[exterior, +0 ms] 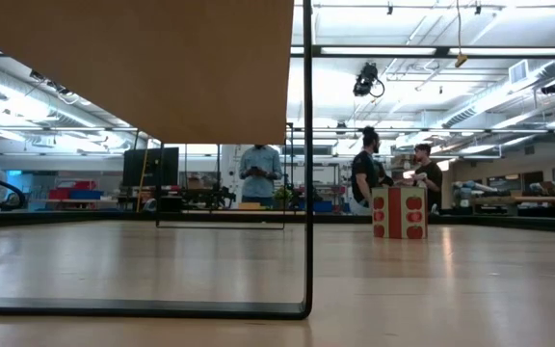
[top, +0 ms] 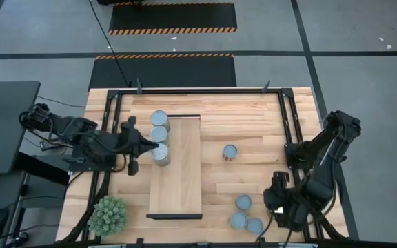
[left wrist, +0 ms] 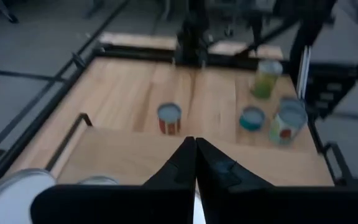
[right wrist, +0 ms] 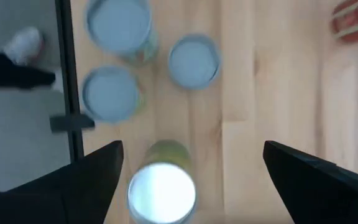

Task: Pick and place cans onto a shelf
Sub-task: Put the canned oranges on the shelf

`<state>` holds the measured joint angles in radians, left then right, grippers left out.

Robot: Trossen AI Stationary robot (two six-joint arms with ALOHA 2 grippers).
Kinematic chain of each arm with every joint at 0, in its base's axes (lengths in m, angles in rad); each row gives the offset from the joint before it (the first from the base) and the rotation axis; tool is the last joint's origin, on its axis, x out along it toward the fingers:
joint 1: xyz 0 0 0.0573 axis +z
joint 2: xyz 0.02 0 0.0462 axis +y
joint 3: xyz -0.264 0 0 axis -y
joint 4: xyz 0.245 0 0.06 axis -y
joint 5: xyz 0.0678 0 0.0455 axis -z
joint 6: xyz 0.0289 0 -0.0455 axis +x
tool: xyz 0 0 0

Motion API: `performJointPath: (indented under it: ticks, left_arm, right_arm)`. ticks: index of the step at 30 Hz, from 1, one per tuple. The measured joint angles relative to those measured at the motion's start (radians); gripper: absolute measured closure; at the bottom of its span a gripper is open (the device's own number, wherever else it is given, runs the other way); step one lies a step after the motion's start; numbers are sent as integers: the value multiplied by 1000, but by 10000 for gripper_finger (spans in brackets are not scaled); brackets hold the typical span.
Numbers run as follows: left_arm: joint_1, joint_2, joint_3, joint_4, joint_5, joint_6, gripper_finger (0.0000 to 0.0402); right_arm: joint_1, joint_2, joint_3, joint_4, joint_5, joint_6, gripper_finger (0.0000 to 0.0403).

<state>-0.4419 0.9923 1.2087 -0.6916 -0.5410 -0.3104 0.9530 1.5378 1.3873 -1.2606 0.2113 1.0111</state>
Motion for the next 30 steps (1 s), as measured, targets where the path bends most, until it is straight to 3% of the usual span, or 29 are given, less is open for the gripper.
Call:
performJointPath:
  ticks: [12, 30]
  left_arm:
    - [0, -221, -231, 201, -36, -70, 386]
    - [0, -289, -269, 194, -50, -119, 386]
  right_arm:
    - [68, 174, -11, 57, -176, 11, 5]
    - [108, 126, -123, 121, -151, 33, 4]
